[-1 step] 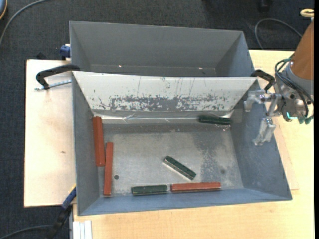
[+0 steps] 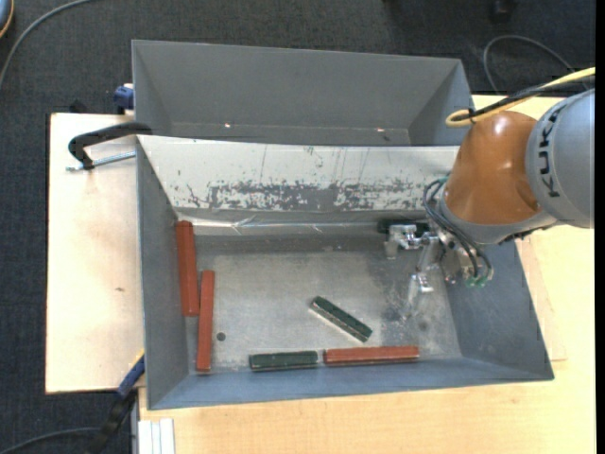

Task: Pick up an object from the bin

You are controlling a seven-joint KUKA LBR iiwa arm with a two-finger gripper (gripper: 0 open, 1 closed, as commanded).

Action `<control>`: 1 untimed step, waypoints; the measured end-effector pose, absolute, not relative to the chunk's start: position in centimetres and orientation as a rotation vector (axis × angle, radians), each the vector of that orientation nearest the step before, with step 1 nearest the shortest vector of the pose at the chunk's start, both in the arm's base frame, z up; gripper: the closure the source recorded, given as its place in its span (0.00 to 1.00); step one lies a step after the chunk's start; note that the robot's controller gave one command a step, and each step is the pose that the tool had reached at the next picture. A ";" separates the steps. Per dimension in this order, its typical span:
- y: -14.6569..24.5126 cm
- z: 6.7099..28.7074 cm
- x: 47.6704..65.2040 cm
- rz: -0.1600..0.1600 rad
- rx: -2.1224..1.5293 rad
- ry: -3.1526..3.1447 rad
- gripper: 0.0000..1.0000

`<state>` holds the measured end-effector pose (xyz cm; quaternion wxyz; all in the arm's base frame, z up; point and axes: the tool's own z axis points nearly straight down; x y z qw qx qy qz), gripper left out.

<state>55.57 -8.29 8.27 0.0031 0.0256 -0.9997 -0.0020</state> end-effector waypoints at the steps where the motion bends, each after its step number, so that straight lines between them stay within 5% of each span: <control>1: -0.7 12.4 51.4 -0.008 -0.118 -3.139 0.00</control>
Offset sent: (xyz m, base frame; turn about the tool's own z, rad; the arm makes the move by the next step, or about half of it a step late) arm -0.0420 0.0710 0.0391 0.1319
